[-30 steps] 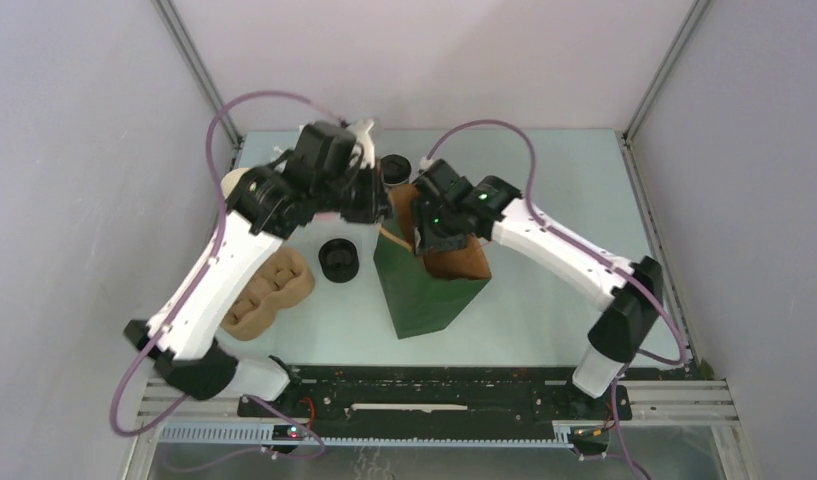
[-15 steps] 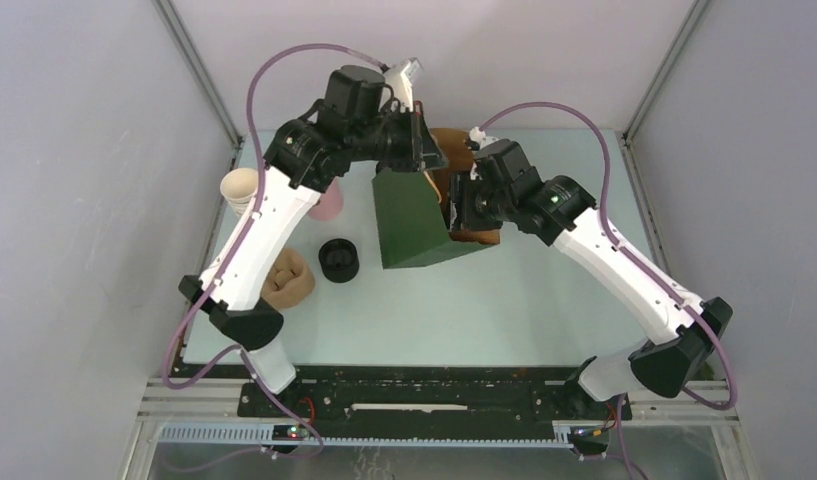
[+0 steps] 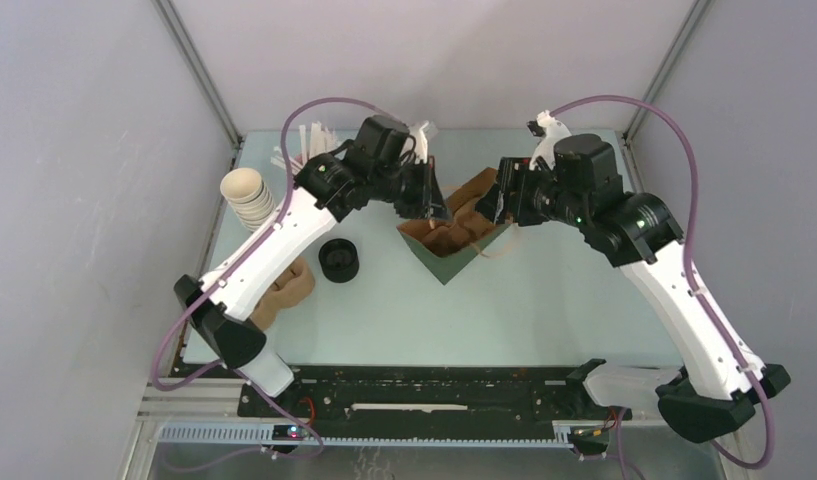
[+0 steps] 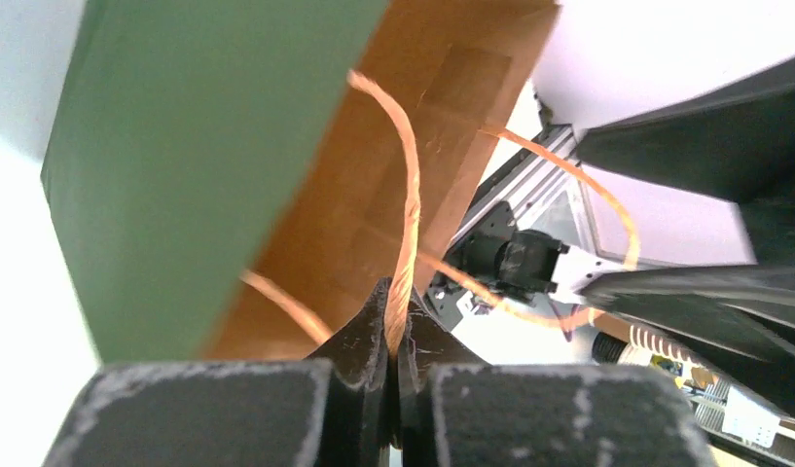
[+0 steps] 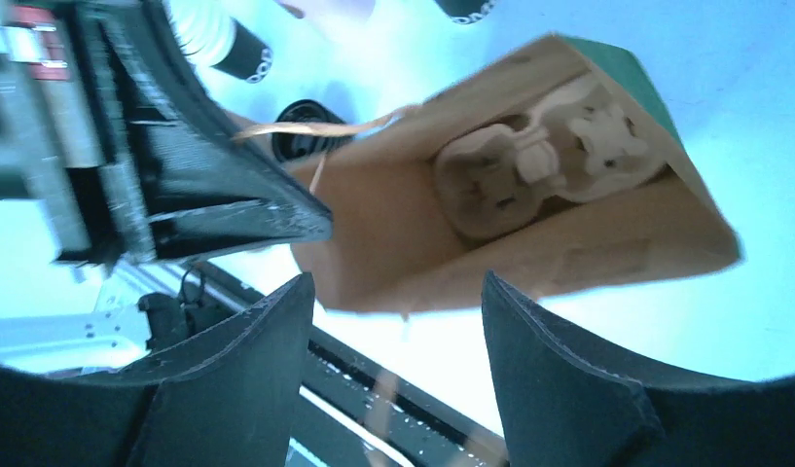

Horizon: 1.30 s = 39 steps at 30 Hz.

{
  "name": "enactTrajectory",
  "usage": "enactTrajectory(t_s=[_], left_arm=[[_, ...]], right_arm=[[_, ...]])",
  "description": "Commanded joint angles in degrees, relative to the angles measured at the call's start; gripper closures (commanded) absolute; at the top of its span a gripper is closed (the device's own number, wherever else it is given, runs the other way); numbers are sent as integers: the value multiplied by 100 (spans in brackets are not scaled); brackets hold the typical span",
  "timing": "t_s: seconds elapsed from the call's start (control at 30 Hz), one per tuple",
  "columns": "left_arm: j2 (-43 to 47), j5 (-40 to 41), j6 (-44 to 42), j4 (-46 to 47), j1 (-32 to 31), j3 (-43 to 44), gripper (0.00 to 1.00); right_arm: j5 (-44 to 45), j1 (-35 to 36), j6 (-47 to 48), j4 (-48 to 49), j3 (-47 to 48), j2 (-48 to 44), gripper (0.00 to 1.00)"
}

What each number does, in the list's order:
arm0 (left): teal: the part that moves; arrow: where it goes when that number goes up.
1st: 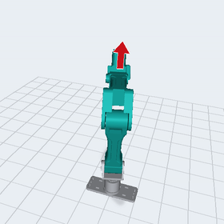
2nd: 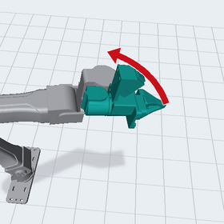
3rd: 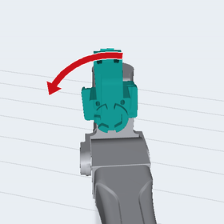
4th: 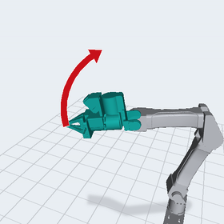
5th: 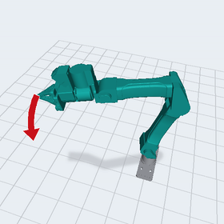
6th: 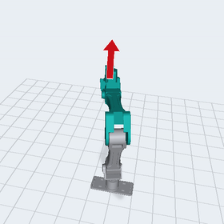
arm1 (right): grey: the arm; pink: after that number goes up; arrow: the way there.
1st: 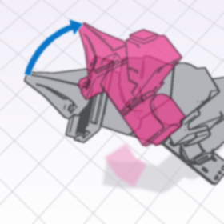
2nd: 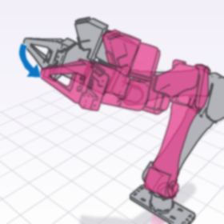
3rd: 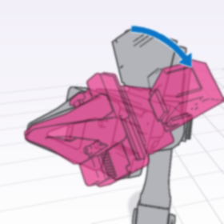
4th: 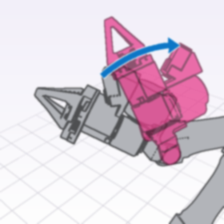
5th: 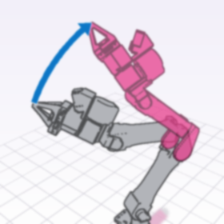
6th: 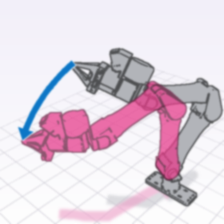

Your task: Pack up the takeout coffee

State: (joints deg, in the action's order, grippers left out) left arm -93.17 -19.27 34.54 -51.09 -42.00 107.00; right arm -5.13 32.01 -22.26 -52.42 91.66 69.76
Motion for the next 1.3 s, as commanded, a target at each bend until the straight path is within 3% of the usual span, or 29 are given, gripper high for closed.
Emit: enactTrajectory(t_s=[0.0, 0.17, 0.33, 0.53, 0.63, 0.9, 1.27], left_arm=[[677, 6, -254, 76, -32, -579, 100], [833, 46, -315, 41, -66, -644, 100], [664, -43, -342, -164, -156, 139, 100], [580, -39, -488, -150, -388, 274, 100], [661, -7, -498, -40, -490, 39, 100], [776, -126, -437, 161, -505, -349, 100], [654, -3, -478, 61, -552, 4, 100]], right_arm=[[-306, 218, -103, 202, -55, -252, 27], [-198, 486, -249, 152, -112, -382, 28], [147, 445, -401, -258, 117, -525, 27], [512, -38, -772, -637, -201, -1054, 23], [485, -317, -923, -697, -541, -1315, 17], [249, -825, -1087, -760, -1236, -1563, 17], [-251, -775, -1066, -431, -1363, -1153, 18]])
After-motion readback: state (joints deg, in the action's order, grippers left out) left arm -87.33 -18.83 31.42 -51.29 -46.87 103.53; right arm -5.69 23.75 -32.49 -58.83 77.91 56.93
